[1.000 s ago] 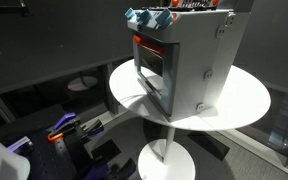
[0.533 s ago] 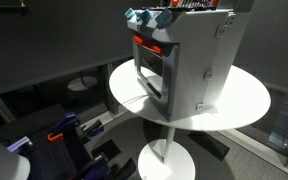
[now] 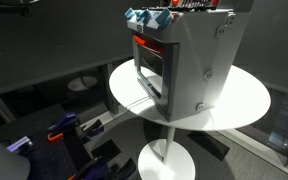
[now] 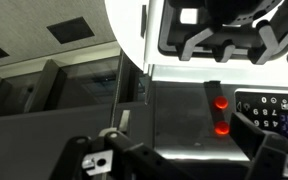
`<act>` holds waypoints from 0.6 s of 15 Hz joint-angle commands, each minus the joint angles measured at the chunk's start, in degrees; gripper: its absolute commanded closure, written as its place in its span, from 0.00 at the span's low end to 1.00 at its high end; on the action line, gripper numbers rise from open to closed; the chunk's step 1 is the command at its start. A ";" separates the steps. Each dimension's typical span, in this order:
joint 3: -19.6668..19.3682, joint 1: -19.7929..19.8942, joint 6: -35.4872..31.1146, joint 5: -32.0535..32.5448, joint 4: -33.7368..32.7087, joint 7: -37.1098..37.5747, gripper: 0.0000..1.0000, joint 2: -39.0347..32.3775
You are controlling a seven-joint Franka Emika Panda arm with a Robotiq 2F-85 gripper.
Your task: Push the top orange button on the far right side of the button display above the hob
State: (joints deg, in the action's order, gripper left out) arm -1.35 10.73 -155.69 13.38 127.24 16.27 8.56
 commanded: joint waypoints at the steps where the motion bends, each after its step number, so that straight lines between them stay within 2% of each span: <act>1: 0.26 0.02 1.20 2.85 -4.12 4.29 0.00 -3.27; 9: 0.69 -0.07 1.63 4.01 -7.04 7.96 0.00 -6.92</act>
State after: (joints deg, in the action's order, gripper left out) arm -1.00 10.60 -155.58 16.03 122.86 21.96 3.31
